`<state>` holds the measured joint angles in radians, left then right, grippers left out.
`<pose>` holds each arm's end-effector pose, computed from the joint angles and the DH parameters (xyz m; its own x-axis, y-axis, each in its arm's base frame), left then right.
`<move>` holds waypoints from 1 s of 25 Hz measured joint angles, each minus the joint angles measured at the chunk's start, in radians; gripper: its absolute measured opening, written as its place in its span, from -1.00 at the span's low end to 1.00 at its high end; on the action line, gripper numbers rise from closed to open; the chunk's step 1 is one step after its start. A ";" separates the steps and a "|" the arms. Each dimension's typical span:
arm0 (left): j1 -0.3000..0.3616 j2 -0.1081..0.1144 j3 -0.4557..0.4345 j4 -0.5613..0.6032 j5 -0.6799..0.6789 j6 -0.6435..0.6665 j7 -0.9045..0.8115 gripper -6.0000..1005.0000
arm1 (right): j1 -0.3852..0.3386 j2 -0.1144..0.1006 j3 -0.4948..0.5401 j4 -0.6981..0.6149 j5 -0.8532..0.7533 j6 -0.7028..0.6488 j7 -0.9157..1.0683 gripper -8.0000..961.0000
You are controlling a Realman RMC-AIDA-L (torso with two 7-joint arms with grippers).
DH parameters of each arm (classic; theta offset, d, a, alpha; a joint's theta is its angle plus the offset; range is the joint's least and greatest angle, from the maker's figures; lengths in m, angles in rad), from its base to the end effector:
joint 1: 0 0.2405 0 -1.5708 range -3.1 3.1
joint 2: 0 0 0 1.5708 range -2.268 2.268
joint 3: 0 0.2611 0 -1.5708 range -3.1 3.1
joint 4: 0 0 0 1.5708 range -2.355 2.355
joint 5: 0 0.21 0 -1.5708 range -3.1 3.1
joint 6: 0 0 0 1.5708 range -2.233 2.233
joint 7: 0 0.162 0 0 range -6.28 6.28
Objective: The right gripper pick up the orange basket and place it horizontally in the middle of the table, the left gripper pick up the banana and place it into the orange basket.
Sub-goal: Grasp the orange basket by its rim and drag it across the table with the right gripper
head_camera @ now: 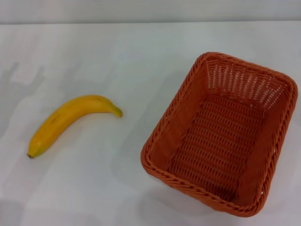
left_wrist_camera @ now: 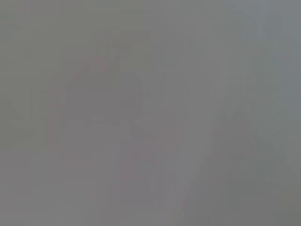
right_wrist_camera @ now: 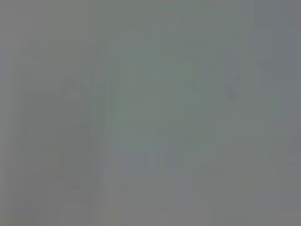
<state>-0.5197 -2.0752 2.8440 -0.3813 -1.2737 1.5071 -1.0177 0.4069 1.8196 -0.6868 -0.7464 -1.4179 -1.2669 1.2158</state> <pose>-0.3336 0.3483 0.0785 0.3947 -0.1024 0.9131 0.8522 -0.3307 -0.4055 0.3037 0.3926 0.1840 0.8039 0.0578 -0.5920 -0.4882 -0.5042 -0.7123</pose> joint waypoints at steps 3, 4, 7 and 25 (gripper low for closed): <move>0.012 -0.001 -0.002 0.000 -0.002 -0.007 0.012 0.75 | 0.077 -0.060 -0.031 -0.049 -0.160 -0.036 0.188 0.64; 0.015 -0.001 -0.002 0.001 -0.002 -0.007 0.015 0.75 | 0.105 -0.077 -0.033 -0.052 -0.207 -0.055 0.235 0.64; 0.026 -0.002 -0.003 0.016 -0.003 -0.008 0.030 0.75 | 0.202 -0.117 -0.037 -0.047 -0.395 -0.136 0.383 0.65; 0.062 -0.001 -0.001 0.051 -0.005 0.001 0.101 0.75 | 0.559 -0.017 -0.264 -0.069 -0.995 -0.309 0.811 0.63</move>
<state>-0.4575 -2.0763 2.8425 -0.3302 -1.2786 1.5079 -0.9170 0.9660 1.8024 -0.9511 -0.8153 -2.4126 -1.5754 2.0268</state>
